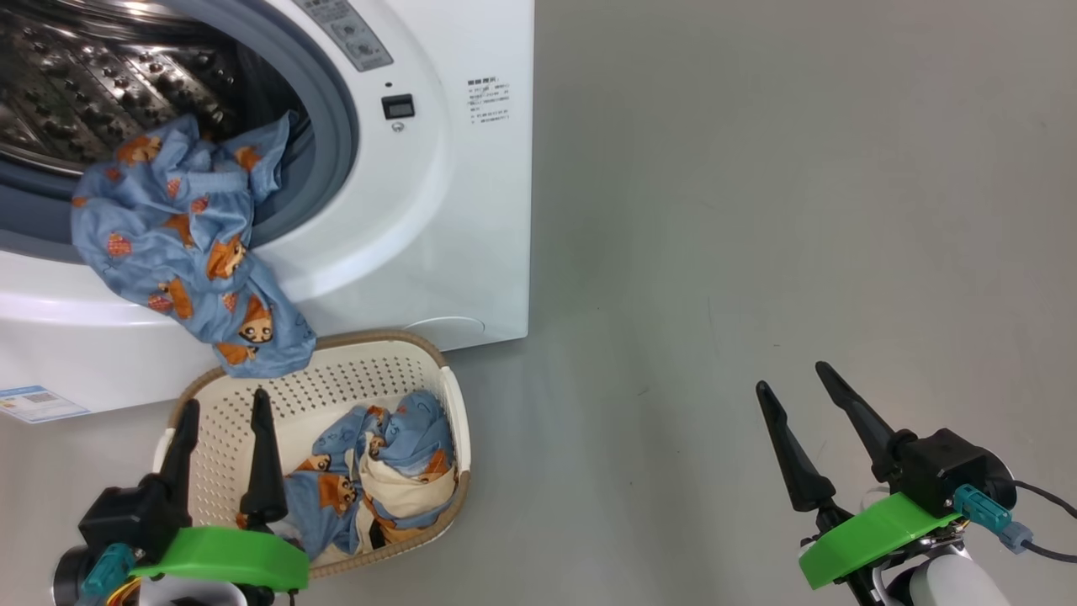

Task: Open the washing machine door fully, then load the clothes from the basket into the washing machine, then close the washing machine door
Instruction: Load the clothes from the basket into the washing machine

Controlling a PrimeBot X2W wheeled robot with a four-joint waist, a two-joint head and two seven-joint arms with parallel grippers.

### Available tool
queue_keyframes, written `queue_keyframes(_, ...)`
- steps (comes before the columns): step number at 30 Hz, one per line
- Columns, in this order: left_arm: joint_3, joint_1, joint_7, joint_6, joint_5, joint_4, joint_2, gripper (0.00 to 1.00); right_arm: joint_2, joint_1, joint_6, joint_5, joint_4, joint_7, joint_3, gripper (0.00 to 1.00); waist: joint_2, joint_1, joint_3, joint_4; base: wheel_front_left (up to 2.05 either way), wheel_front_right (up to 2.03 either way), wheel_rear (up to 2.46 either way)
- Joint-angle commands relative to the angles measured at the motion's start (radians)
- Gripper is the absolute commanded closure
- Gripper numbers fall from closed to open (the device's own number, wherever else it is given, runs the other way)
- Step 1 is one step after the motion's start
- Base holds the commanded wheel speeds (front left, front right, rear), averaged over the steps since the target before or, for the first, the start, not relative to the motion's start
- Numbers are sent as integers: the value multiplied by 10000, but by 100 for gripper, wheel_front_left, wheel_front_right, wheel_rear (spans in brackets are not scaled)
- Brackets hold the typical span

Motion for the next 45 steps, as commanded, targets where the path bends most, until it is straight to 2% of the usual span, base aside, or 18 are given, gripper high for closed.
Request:
queue_keyframes(1,300,-29,-64,64,97,-218,103,0,-53,20,16,27,-194,-118,197,0,-1,0,-7,-1,0,0,0)
queue_keyframes(13,254,-71,-64,138,59,-137,98,0,-67,-19,16,44,-220,-118,221,0,-1,0,132,-16,0,0,0)
queue_keyframes(23,494,-627,-64,41,32,893,122,0,-89,-158,16,64,-345,-118,200,0,-1,0,788,-165,0,0,0)
queue_keyframes(26,508,-1131,-62,-86,-2,1579,283,0,-106,-199,16,75,-380,-118,174,0,-1,0,1081,-210,0,0,0)
queue_keyframes(34,734,-3045,303,-92,-227,3423,826,0,-87,-445,16,129,-493,-118,172,0,-1,0,1888,-419,0,0,0)
queue_keyframes(39,877,-4549,564,-171,-381,4591,1350,0,-40,-676,16,183,-548,-118,205,0,-1,0,2440,-642,0,0,0)
queue_keyframes(45,909,-5857,684,14,-274,5803,1947,0,-9,-863,16,254,-578,-118,257,0,-1,0,2881,-904,0,0,0)
